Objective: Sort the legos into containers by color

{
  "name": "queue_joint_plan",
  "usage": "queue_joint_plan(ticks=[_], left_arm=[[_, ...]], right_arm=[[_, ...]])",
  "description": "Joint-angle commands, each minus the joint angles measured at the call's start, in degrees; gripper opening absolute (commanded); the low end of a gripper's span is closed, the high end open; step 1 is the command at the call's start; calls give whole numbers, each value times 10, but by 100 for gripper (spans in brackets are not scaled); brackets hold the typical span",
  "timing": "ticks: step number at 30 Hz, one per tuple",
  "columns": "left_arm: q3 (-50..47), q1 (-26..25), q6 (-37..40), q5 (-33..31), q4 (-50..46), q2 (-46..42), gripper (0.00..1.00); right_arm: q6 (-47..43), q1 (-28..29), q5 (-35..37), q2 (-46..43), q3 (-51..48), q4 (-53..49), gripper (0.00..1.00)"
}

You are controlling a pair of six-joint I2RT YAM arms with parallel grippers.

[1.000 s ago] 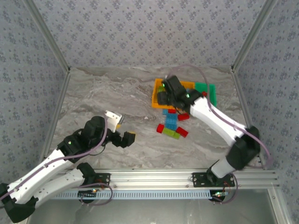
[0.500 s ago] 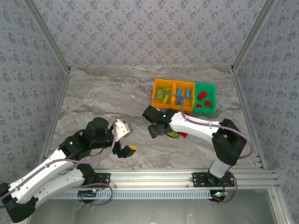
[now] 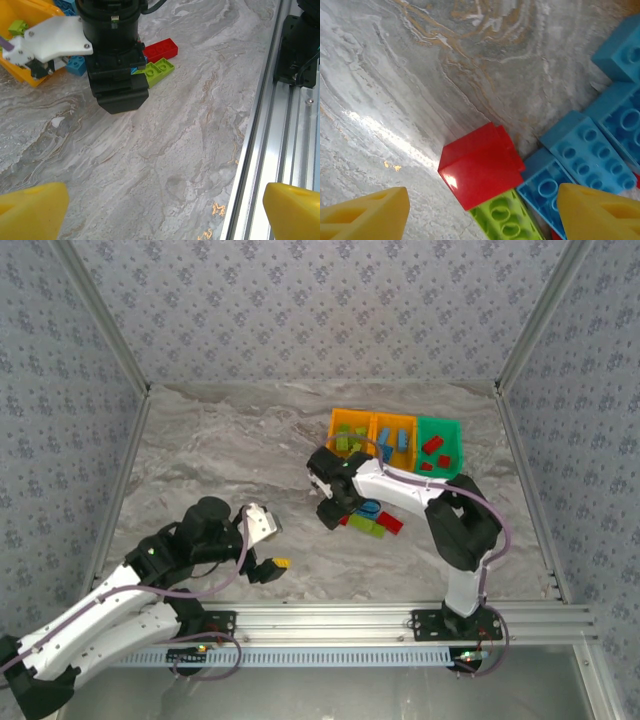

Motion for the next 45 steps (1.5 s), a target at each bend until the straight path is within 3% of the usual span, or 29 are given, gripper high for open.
queue_joint_plan(ticks=[1, 15, 21, 27, 32, 35, 38, 42, 45], left_arm=[[-2, -4, 12, 1, -4, 0, 99], [-2, -5, 12, 8, -4, 3, 99], [-4, -4, 10, 10, -2, -2, 99], [-8, -5, 8, 32, 20, -19, 99], [-15, -4, 1, 26, 33, -37, 99], [-15, -4, 1, 17, 30, -40, 99], [-15, -5, 0, 12, 28, -39, 99], [-15, -4, 0, 2, 19, -41, 99], [-18, -4, 0, -12, 15, -44, 99]], right_arm=[[-45, -5, -17, 27, 21, -11, 72], [-24, -12, -7, 39, 1, 5, 35], [14, -8, 14, -62, -30, 32, 23], [91, -63, 15, -250, -115, 132, 24], [162, -211, 69, -341, -148, 168, 27], [182, -332, 36, -308, -132, 173, 28], [188, -408, 1, -219, -73, 153, 27], [181, -429, 31, -115, -14, 130, 31], [177, -433, 34, -70, 28, 107, 49]])
